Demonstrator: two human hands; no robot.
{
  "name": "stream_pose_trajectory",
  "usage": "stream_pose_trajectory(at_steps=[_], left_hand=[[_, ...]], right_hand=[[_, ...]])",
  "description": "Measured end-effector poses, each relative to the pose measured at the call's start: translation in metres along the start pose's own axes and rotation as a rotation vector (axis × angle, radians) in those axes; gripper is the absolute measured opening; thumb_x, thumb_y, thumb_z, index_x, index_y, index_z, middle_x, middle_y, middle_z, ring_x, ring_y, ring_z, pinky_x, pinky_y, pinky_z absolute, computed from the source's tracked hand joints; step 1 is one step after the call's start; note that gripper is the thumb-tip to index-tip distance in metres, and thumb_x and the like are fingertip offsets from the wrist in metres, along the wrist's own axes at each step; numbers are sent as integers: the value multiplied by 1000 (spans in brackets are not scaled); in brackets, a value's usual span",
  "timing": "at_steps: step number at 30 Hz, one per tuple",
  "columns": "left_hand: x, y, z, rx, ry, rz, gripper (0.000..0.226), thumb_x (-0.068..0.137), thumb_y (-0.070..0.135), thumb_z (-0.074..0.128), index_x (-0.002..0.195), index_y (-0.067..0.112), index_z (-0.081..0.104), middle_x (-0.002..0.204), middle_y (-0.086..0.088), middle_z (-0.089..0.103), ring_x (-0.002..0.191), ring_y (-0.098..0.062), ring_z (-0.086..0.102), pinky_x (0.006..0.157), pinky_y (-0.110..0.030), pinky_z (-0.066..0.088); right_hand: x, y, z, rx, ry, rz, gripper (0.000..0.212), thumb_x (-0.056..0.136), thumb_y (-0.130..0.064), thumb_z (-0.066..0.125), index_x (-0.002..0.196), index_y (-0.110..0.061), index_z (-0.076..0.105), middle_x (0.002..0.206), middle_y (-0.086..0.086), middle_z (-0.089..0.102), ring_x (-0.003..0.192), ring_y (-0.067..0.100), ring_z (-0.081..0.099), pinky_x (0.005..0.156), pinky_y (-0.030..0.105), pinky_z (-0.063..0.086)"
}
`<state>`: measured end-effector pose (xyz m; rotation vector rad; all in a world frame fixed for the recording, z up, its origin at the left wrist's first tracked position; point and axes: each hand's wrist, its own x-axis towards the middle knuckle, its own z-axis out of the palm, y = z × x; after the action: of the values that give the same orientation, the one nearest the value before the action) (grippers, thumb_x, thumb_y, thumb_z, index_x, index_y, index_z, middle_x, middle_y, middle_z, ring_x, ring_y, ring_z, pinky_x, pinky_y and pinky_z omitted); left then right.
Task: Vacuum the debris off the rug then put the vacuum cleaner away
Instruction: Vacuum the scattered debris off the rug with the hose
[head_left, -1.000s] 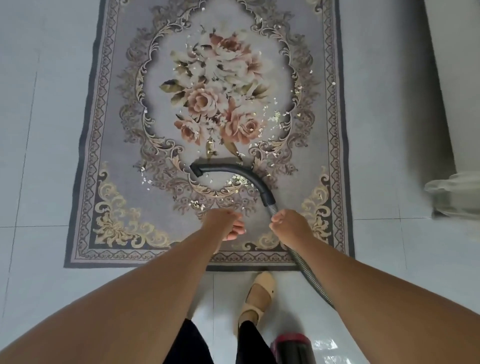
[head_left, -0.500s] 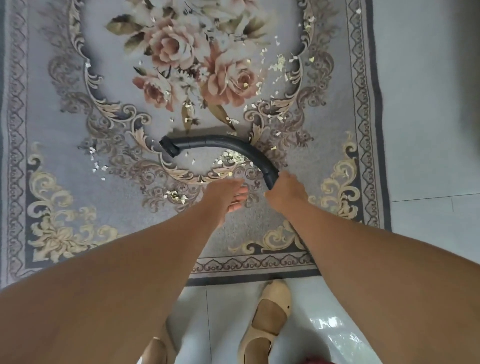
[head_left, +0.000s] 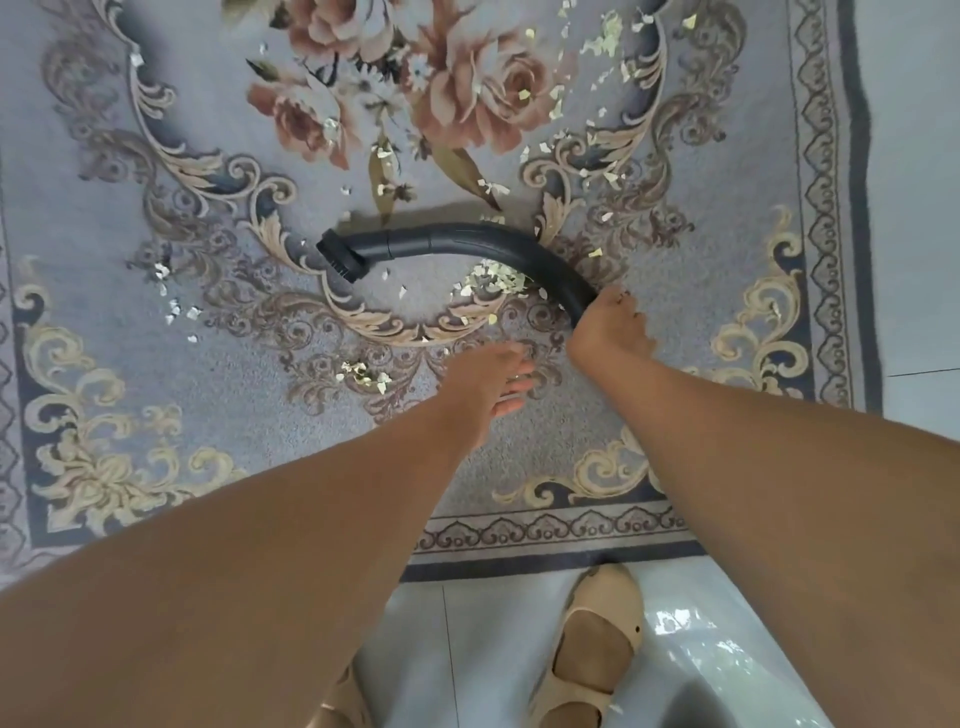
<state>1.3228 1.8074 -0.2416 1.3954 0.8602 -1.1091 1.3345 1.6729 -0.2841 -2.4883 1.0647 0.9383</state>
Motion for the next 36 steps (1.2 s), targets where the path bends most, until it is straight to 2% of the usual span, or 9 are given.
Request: stream_pose_trajectory(at_steps=[3, 8, 12, 15, 18, 21, 26, 32, 36], left_hand=[[-4, 6, -3, -1, 6, -1, 30, 99, 19, 52, 127, 11, 59, 118, -5, 67, 106, -18, 65, 89, -32, 54], [-31, 21, -8, -38, 6, 28, 31, 98, 21, 53, 127, 11, 58, 113, -4, 69, 105, -19, 65, 92, -35, 53], [-62, 39, -10, -219, 56, 2, 28, 95, 26, 59, 114, 5, 60, 103, -9, 69, 103, -23, 65, 92, -36, 53], [-82, 49, -19, -329, 150, -34, 28, 92, 31, 63, 104, 7, 59, 89, -10, 67, 88, -25, 66, 90, -39, 53], [-100, 60, -32, -457, 234, -50, 15, 93, 22, 61, 96, 8, 54, 86, -11, 62, 75, -23, 63, 86, -42, 56], [-118, 67, -48, -493, 311, -62, 12, 89, 22, 60, 89, 13, 51, 91, -10, 61, 77, -22, 60, 82, -40, 56], [-144, 67, -74, -441, 409, -77, 37, 83, 28, 70, 113, 14, 54, 99, -6, 61, 94, -25, 62, 85, -41, 56], [-183, 74, -81, -392, 360, -93, 40, 81, 24, 76, 110, 12, 50, 109, -7, 61, 98, -24, 62, 88, -41, 56], [-200, 62, -76, -317, 374, -85, 35, 84, 24, 70, 110, 15, 49, 111, -7, 59, 96, -25, 59, 86, -44, 56]], right_hand=[[-10, 1, -2, 59, 23, -19, 75, 90, -20, 66, 147, -6, 19, 151, 15, 25, 137, 33, 29, 105, 51, 35], [-52, 12, -17, 166, 24, -147, 61, 80, -21, 76, 125, -11, 35, 126, 15, 40, 114, 34, 48, 89, 44, 51], [-95, 0, -39, 0, -27, -294, 61, 78, -27, 76, 125, -16, 39, 127, 11, 37, 115, 31, 41, 86, 47, 52], [-122, -16, -50, -105, 12, -396, 53, 81, -35, 73, 124, -19, 46, 127, 11, 36, 117, 30, 39, 85, 45, 53], [-146, -24, -55, -107, 75, -514, 54, 82, -40, 71, 126, -21, 47, 125, 8, 39, 115, 27, 41, 86, 39, 51], [-171, -31, -59, 34, 23, -613, 57, 79, -36, 75, 124, -18, 45, 118, 5, 52, 109, 25, 53, 87, 40, 52], [-208, -35, -74, 197, -195, -599, 57, 75, -33, 79, 118, -19, 45, 109, 3, 63, 96, 22, 63, 79, 32, 51], [-245, -3, -89, 268, -212, -496, 53, 74, -49, 76, 112, -25, 46, 102, -3, 61, 92, 17, 59, 85, 32, 48], [-263, 21, -97, 320, -347, -483, 53, 76, -50, 74, 116, -27, 48, 103, -3, 62, 93, 18, 60, 84, 34, 50]])
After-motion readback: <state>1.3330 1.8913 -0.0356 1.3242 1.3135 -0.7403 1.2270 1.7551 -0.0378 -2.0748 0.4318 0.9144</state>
